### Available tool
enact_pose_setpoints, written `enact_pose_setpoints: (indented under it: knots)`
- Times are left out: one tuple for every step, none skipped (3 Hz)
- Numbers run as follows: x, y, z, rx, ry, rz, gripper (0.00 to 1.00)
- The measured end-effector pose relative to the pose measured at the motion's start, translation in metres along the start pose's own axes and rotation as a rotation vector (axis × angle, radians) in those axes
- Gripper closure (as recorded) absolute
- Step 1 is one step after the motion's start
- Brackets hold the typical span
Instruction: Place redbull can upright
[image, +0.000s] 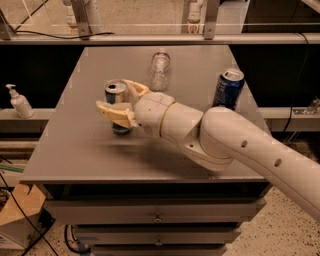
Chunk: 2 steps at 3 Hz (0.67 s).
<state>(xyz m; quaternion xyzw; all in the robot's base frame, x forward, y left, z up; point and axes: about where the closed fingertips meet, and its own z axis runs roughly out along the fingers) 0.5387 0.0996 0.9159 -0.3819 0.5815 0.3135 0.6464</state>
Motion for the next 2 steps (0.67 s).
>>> enact_pose_setpoints:
  knots:
    - [-0.0007, 0.0012, 0.0011, -0.002, 0.000, -0.001, 0.00]
    - [-0.0007, 0.0012, 0.0011, -0.002, 0.000, -0.001, 0.00]
